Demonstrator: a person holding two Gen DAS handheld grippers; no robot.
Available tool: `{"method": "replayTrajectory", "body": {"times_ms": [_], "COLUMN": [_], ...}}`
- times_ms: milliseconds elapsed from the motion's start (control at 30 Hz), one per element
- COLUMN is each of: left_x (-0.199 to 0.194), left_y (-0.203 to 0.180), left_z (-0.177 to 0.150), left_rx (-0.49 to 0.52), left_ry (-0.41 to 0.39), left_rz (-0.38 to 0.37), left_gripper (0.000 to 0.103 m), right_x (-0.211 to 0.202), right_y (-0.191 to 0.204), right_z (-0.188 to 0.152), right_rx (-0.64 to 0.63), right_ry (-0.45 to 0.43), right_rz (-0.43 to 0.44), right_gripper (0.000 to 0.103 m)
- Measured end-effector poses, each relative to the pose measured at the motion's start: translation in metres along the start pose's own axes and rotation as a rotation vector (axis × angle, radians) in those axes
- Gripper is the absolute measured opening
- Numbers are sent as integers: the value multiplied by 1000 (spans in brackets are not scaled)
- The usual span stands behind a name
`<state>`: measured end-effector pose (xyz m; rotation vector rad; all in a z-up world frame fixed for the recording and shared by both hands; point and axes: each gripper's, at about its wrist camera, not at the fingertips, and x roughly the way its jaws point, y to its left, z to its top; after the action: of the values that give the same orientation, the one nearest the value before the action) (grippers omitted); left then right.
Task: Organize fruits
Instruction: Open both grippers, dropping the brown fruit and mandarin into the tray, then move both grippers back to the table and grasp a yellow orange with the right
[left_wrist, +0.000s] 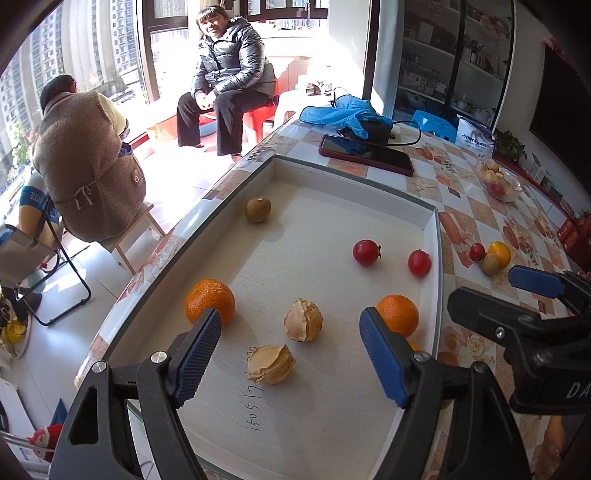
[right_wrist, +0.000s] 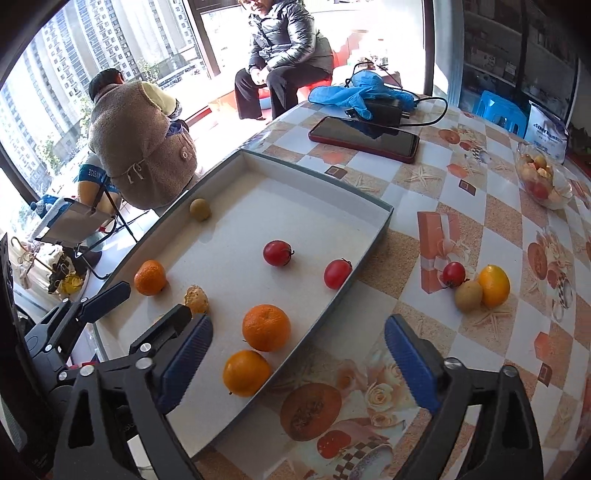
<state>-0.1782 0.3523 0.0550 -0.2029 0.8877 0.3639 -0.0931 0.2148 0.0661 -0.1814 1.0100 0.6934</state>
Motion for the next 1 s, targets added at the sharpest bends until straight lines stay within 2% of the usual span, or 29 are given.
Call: {"method": "replayTrajectory", "body": {"times_ms": [133, 300, 533, 800, 833, 900, 1000], "left_x": [-9, -20, -17, -3, -2, 2, 7], "left_y": [-21, -63, -119, -146, -147, -148, -149], "left_z": [1, -2, -11, -19, -19, -18, -18], "left_rx": [32, 119, 217, 248, 248, 247, 247], "left_ry": [-17, -50, -30, 15, 20, 28, 41], "left_rz": [-32, -85, -148, -170, -172, -173, -175], "left_gripper": [80, 81, 81, 81, 81, 81, 81], "right_x": [-10, -18, -16, -1, 1, 7, 21], "right_y": [-30, -82, -152, -177, -178, -179, -180], "right_z": [-11, -26, -35, -17, -14, -8, 0], "right_rx": [47, 168, 371, 467, 473, 480, 482], "right_ry": [-12, -5, 28, 5, 2, 7, 20], "right_rz": [-45, -105, -144, -119, -113, -105, -87], "right_gripper": [103, 103, 103, 103, 102, 85, 84]}}
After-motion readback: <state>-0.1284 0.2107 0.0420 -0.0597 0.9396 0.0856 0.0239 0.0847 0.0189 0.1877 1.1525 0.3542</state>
